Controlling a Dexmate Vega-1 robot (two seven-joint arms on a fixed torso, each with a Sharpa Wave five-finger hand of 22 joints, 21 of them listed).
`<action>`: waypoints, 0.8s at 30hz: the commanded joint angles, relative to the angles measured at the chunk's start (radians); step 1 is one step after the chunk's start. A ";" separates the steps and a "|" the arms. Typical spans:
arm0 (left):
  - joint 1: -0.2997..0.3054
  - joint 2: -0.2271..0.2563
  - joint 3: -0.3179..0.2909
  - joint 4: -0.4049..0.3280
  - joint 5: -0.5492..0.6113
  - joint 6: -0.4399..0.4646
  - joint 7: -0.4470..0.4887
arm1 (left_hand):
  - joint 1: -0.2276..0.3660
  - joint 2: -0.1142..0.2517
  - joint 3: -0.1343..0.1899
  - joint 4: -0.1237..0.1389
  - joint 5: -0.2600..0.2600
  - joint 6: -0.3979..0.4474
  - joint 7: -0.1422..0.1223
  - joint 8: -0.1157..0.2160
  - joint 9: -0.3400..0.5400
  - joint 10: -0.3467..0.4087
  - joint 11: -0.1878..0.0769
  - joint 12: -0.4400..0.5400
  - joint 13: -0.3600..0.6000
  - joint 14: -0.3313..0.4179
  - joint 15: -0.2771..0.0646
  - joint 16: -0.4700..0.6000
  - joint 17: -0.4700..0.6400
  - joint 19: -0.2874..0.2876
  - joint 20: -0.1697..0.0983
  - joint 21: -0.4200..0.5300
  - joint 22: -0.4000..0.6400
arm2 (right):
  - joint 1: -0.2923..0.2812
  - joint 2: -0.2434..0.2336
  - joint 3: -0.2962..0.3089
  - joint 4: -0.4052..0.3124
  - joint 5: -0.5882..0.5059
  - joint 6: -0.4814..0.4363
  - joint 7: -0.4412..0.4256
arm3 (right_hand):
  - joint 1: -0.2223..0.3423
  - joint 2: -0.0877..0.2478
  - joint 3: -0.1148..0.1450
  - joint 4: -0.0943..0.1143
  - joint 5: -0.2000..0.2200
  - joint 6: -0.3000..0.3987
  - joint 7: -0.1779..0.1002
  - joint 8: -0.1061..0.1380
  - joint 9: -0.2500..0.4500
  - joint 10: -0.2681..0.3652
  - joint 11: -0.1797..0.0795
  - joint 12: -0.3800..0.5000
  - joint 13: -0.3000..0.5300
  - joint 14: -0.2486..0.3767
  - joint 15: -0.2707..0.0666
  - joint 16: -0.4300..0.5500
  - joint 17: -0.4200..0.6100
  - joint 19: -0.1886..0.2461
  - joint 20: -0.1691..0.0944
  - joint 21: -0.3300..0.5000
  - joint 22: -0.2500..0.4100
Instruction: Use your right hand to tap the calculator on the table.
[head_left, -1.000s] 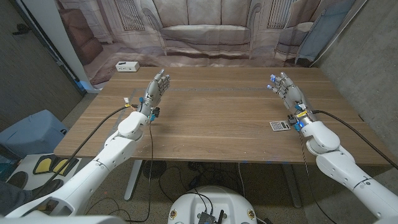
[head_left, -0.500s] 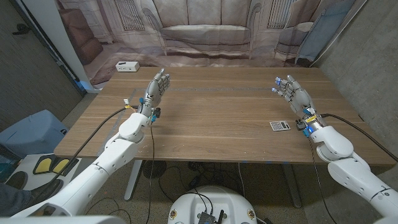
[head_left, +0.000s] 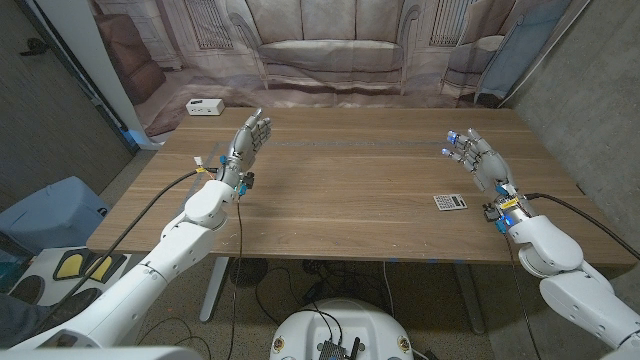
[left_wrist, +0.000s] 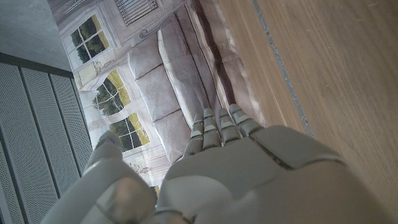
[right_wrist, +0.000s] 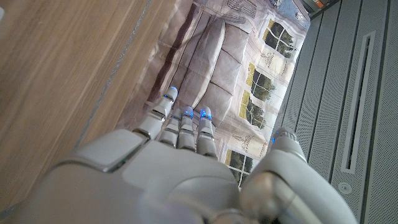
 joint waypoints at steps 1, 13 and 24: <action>-0.020 -0.005 0.005 0.007 0.013 -0.005 -0.008 | 0.011 0.000 0.004 -0.007 -0.001 0.013 -0.002 0.001 0.006 0.012 0.004 0.007 0.003 0.014 0.000 0.003 0.005 0.009 0.003 0.003 0.003 | -0.092 0.025 0.048 -0.046 -0.034 0.017 -0.028 | -0.003 -0.007 -0.004 -0.001 0.000 0.008 -0.001 0.007 0.002 0.010 -0.006 0.007 0.006 0.014 0.005 0.009 0.001 0.014 -0.001 0.008 0.002; -0.063 -0.030 0.035 0.039 0.029 0.003 -0.015 | 0.013 0.000 0.003 -0.009 -0.001 0.023 -0.001 0.001 0.006 0.020 -0.002 0.008 0.004 0.024 0.000 0.003 0.005 0.011 0.005 0.000 0.003 | -0.173 0.047 0.110 -0.072 -0.097 0.023 -0.053 | -0.001 -0.007 -0.005 -0.003 0.000 0.014 -0.006 0.006 0.003 0.022 -0.007 0.008 0.007 0.027 -0.001 0.011 0.000 0.029 0.001 0.009 0.002; -0.097 -0.043 0.061 0.050 0.063 0.020 -0.003 | 0.014 0.001 0.002 -0.010 -0.001 0.032 -0.005 0.001 0.006 0.029 -0.002 0.008 0.004 0.028 0.002 0.001 0.005 0.013 0.006 -0.002 0.003 | -0.192 0.071 0.137 -0.066 -0.173 0.011 -0.077 | 0.001 -0.007 -0.006 -0.005 0.001 0.020 -0.015 0.006 0.003 0.027 -0.012 0.008 0.007 0.038 -0.002 0.013 0.000 0.039 0.000 0.010 0.002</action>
